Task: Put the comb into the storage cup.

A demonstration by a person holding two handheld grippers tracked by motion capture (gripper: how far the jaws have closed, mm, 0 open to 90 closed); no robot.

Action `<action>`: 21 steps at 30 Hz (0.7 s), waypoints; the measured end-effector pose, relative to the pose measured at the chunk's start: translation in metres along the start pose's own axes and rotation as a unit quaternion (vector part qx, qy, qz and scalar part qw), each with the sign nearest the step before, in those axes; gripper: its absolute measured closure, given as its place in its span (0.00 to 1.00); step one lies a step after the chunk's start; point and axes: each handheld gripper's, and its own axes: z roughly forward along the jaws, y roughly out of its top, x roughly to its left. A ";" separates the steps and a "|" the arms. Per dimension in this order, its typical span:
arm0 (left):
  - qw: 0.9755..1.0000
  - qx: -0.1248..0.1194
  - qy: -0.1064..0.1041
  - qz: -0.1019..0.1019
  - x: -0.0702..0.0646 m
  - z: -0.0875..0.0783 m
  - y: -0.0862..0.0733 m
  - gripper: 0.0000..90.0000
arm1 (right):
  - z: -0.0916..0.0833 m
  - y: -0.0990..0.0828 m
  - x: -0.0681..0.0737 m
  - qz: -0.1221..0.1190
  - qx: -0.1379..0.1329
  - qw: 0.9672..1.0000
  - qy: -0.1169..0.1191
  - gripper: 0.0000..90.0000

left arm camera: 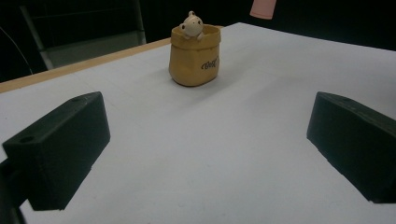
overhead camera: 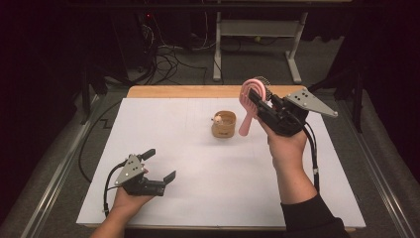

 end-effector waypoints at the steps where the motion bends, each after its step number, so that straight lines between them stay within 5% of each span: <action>1: 1.000 -0.002 0.000 0.001 0.000 0.000 0.000 0.00 | 0.001 0.001 0.000 -0.002 0.001 1.000 0.001 0.74; 21: 1.000 -0.009 -0.006 0.000 -0.004 0.001 0.002 0.00 | 0.030 0.015 0.005 -0.022 -0.011 1.000 -0.012 0.74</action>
